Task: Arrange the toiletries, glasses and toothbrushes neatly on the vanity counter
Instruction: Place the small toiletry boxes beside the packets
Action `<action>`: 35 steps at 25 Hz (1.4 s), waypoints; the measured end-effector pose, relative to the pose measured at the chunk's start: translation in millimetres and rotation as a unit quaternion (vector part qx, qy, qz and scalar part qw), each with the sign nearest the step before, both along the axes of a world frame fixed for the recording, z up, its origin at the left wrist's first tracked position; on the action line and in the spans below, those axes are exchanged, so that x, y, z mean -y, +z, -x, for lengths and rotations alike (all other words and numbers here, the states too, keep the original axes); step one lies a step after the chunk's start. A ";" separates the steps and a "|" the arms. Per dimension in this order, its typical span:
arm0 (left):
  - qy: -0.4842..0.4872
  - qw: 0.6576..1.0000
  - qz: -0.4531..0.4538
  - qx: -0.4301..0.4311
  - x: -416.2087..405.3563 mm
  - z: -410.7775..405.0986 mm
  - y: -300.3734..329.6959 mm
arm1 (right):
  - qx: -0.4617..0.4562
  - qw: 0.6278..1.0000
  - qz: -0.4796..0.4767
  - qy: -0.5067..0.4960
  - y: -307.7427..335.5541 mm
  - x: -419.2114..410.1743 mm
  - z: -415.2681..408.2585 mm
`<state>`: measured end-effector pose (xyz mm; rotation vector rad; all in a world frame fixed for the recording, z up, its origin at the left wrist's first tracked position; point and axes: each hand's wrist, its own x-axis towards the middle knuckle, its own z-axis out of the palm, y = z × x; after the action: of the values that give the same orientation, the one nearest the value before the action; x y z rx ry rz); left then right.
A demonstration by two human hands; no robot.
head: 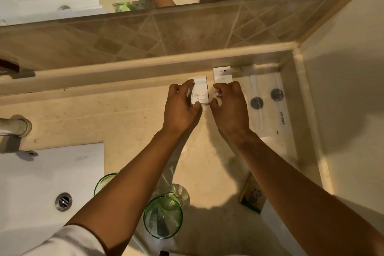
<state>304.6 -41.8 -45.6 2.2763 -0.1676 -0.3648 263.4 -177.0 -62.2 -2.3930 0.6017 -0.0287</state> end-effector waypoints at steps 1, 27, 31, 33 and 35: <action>-0.018 1.000 -0.014 0.008 -1.1 -0.8 -3.1 | 0.002 1.000 0.007 -0.005 -0.4 4.6 1.3; -0.131 0.983 -0.091 0.092 24.7 -17.2 -17.2 | 0.013 0.998 -0.054 -0.030 -17.0 32.7 -9.3; -0.136 0.982 -0.096 0.094 28.0 -18.0 -16.8 | 0.010 0.998 -0.057 -0.033 -17.2 31.6 -9.4; -0.133 0.982 -0.094 0.093 27.8 -17.2 -17.6 | 0.008 0.998 -0.056 -0.033 -18.0 31.6 -9.2; -0.133 0.983 -0.090 0.091 26.8 -16.6 -17.7 | 0.012 0.998 -0.058 -0.030 -18.5 31.8 -8.9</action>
<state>321.1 -68.6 -63.3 2.4719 -0.5571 -0.3193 272.3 -208.8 -80.7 -2.2585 0.6465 -0.0459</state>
